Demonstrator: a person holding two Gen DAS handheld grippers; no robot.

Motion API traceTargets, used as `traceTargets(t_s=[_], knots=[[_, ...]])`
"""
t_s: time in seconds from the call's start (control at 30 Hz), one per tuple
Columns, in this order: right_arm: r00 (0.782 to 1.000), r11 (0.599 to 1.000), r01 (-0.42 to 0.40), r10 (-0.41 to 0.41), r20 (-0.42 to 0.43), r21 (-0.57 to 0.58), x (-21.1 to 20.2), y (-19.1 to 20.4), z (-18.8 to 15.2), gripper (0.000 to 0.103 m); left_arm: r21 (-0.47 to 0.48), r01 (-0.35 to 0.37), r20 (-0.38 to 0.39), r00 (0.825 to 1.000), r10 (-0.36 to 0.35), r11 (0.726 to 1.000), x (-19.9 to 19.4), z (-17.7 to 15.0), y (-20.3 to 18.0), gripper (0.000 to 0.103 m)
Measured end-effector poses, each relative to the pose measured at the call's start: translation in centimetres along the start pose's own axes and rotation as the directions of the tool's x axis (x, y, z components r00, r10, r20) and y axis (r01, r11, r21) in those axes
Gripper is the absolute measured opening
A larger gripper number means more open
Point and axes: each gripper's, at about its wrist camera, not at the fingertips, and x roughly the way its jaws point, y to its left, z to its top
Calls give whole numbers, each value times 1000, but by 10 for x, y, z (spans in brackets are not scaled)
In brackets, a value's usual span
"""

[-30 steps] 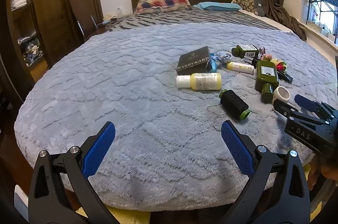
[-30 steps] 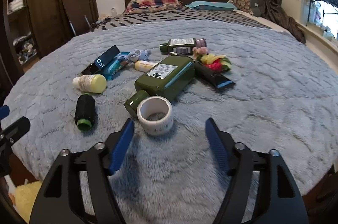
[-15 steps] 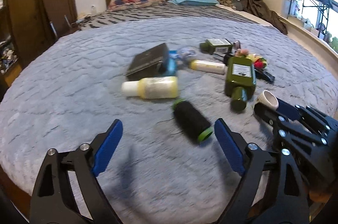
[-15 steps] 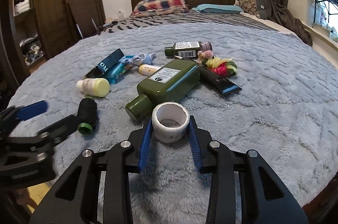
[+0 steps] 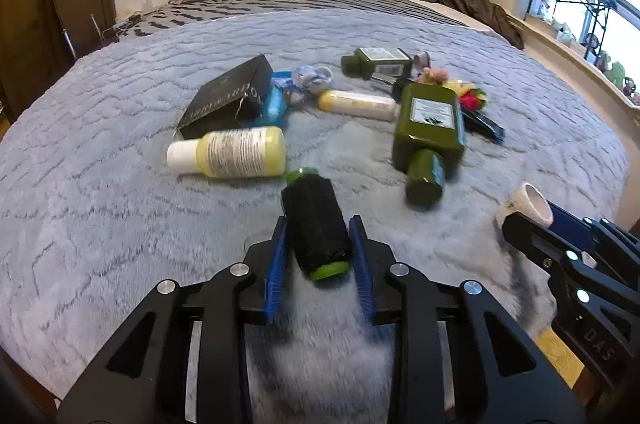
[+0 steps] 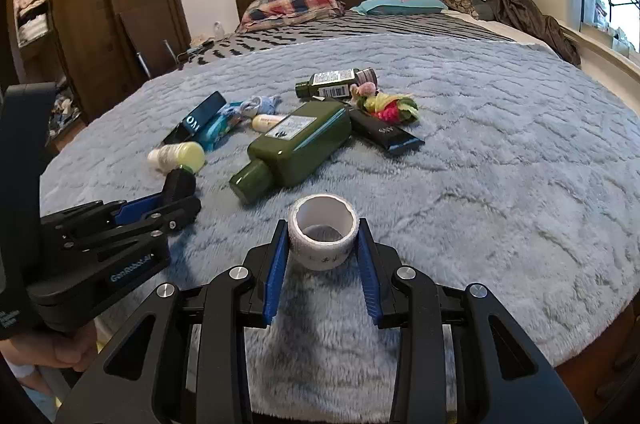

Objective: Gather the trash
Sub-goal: 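Lower both held items into the bin below the bed edge and open both grippers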

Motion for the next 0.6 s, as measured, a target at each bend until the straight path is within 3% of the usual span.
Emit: traceTargets(t_s=[0.43,0.6], knots=[[1000,999,-27,27,0,-16,-56,8,-19,34,7,56,39,998,-56,998,-73,-46,-10,25],[999,999,-37,36,-41,-25,-76,11,-37,34,15,87,52,995,-88,996,-106,-67,-18,25]])
